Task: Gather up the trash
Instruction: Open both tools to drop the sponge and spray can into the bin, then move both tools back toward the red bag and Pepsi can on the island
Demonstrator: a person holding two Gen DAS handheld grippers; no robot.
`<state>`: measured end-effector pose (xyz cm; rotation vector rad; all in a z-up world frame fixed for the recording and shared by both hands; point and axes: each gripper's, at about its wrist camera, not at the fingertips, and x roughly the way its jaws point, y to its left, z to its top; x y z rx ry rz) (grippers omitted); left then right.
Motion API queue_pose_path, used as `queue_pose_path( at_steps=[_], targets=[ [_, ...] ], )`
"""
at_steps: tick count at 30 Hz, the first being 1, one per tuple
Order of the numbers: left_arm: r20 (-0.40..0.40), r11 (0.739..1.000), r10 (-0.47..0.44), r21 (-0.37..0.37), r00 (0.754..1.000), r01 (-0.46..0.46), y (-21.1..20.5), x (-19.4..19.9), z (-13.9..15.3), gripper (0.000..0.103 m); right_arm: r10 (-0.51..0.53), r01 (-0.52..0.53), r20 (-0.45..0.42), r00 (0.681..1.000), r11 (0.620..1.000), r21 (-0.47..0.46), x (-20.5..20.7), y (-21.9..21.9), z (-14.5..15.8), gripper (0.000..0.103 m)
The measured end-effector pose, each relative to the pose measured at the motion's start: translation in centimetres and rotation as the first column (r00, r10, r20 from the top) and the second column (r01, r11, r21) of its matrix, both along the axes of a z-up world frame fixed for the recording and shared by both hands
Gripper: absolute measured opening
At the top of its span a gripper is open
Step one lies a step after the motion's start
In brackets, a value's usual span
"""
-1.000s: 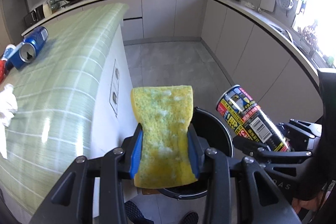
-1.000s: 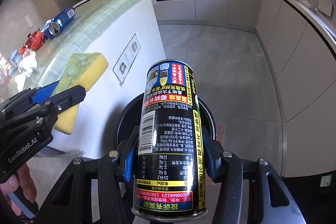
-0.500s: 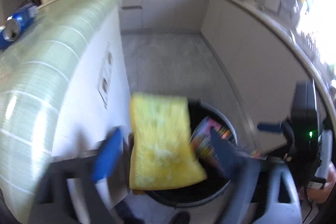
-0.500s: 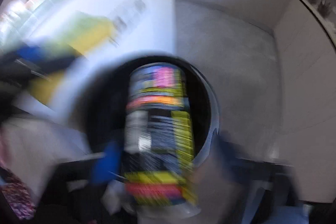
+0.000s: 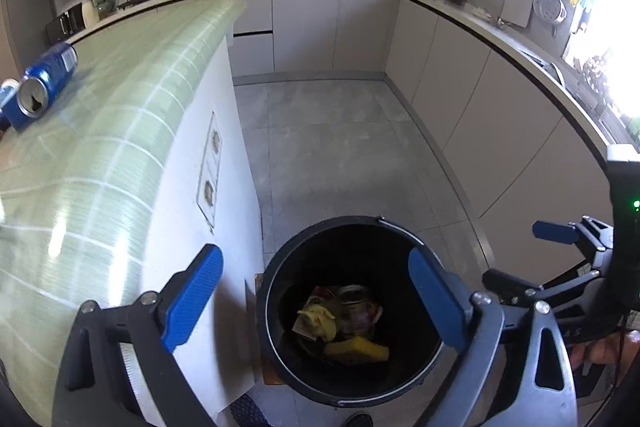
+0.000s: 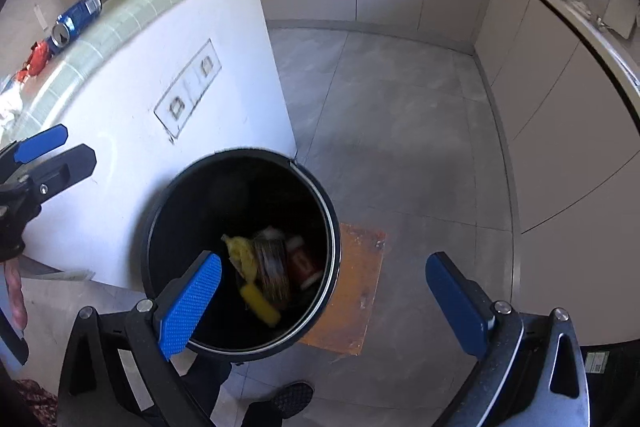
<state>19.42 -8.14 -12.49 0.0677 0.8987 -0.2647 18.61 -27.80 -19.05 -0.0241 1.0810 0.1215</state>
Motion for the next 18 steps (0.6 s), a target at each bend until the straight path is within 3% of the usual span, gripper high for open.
queue_pose_path(
  at_steps=[9,18],
  targets=[
    [0.112,0.995,0.095,0.014,0.989,-0.097,2.5,-0.4,4.2,0.095,-0.059,0.059,0.073,0.996,0.998,-0.008,-0.9,-1.2,4.2,0.103],
    [0.184,0.979,0.202,-0.003,0.962,-0.205,6.5,-2.0,7.3,0.095,-0.01,0.012,0.163,0.987,1.0,-0.012,-1.1,0.8,8.7,0.103]
  ],
)
